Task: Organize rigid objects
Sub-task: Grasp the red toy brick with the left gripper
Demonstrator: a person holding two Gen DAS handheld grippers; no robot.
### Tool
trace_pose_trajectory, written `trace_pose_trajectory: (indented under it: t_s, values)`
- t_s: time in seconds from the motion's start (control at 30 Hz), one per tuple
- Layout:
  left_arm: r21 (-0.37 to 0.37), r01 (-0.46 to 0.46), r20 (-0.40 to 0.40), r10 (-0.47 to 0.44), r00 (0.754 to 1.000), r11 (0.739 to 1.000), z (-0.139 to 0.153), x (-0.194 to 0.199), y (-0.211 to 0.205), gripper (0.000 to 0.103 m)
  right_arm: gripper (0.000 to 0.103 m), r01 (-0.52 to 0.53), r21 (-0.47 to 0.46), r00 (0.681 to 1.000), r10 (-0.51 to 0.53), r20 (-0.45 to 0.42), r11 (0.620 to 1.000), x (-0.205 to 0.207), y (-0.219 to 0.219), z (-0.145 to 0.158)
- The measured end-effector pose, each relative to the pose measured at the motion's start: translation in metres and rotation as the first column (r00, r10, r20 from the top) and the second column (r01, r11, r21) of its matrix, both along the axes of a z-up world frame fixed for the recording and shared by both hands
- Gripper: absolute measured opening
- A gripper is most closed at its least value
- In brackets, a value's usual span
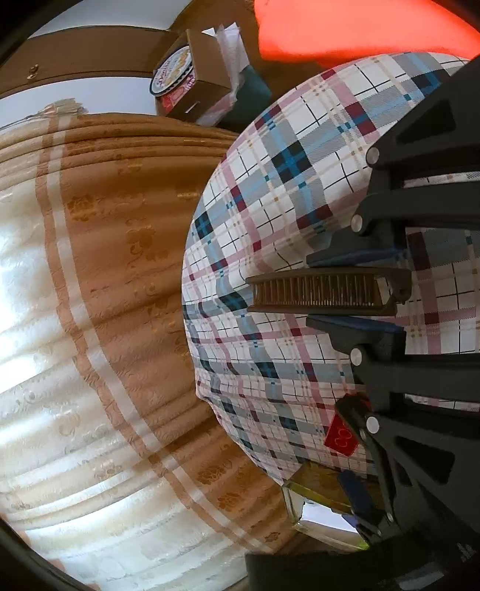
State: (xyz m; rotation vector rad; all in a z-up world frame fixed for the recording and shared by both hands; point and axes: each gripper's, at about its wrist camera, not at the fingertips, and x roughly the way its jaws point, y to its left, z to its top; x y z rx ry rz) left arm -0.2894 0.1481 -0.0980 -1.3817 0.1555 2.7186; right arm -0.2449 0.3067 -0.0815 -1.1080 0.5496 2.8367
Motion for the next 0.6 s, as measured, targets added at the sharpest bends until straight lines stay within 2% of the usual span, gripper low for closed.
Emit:
trace_pose_trajectory:
  t_s: [0.1,0.27,0.3,0.33,0.43,0.6]
  values:
    - [-0.004,-0.004,0.024,0.004,1.000,1.000,-0.011,-0.004,0.001,0.102,0.028,-0.010,0.001,1.000,0.010,0.006,1.000,-0.002,-0.002,-0.001]
    - [0.010,0.002,-0.019,-0.001,1.000,1.000,-0.012,-0.002,0.000,0.100,0.028,-0.013,0.003,1.000,0.013,0.024,1.000,-0.004,-0.003,-0.005]
    - [0.016,0.009,-0.021,-0.009,1.000,1.000,-0.013,-0.002,0.000,0.095,0.028,-0.013,0.002,1.000,0.013,0.028,1.000,-0.005,-0.002,-0.005]
    - [0.047,0.023,-0.019,-0.022,1.000,0.999,-0.012,-0.002,-0.001,0.085,0.028,-0.012,0.001,0.999,0.012,0.032,1.000,-0.005,-0.002,-0.006]
    - [0.067,0.043,-0.028,-0.041,0.999,0.997,-0.010,0.000,0.000,0.071,0.028,-0.005,-0.014,0.999,0.006,0.049,1.000,-0.007,0.001,-0.010]
    - [0.067,0.047,-0.034,-0.045,0.998,0.997,-0.009,0.005,0.001,0.069,0.028,0.021,-0.055,0.997,-0.017,0.075,0.998,-0.010,0.008,-0.017]
